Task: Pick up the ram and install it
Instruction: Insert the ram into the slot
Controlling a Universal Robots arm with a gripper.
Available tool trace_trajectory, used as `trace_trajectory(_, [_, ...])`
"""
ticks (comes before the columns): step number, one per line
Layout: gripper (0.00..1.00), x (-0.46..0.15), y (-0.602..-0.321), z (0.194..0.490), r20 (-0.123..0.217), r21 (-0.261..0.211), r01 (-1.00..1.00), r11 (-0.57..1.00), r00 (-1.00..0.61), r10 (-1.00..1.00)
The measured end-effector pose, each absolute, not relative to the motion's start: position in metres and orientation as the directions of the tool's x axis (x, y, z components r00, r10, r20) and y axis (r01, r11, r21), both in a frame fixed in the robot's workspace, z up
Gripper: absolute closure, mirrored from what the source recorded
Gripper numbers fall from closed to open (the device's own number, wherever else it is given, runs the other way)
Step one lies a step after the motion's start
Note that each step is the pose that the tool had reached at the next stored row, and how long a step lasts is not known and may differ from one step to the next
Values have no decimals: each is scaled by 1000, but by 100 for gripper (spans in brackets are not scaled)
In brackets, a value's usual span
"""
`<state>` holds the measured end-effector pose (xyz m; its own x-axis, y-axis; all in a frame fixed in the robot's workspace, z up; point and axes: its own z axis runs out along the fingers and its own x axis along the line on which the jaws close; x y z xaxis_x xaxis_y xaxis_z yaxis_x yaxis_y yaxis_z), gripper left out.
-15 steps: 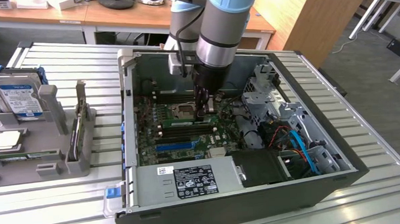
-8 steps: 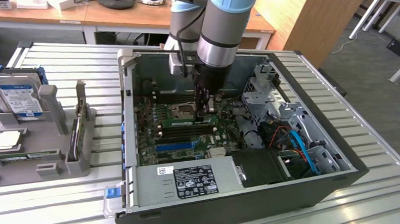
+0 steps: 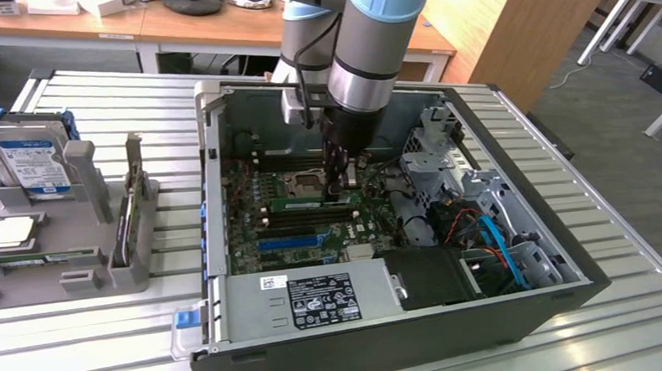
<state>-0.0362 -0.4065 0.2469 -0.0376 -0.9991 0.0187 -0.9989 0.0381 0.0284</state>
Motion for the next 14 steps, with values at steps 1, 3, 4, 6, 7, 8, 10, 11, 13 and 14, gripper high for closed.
trace_trajectory(1, [88,-36,-407,247,19,28,-999,38,-38,-999])
trace_trajectory(3, [88,-36,-408,247,19,28,-999,38,-38,-999])
trace_trajectory(4, [88,-36,-408,247,19,28,-999,38,-38,-999])
trace_trajectory(6, [88,-36,-409,246,19,28,-999,38,-38,-999])
trace_trajectory(7, [88,-36,-409,246,19,28,-999,38,-38,-999])
trace_trajectory(8, [88,-36,-409,245,19,28,-999,38,-38,-999])
trace_trajectory(10, [88,-36,-409,244,19,28,-999,38,-38,-999])
trace_trajectory(11, [88,-36,-409,243,19,28,-999,38,-38,-999])
trace_trajectory(13, [88,-36,-409,241,19,28,-999,38,-38,-999])
trace_trajectory(14, [88,-36,-409,241,19,28,-999,38,-37,-999])
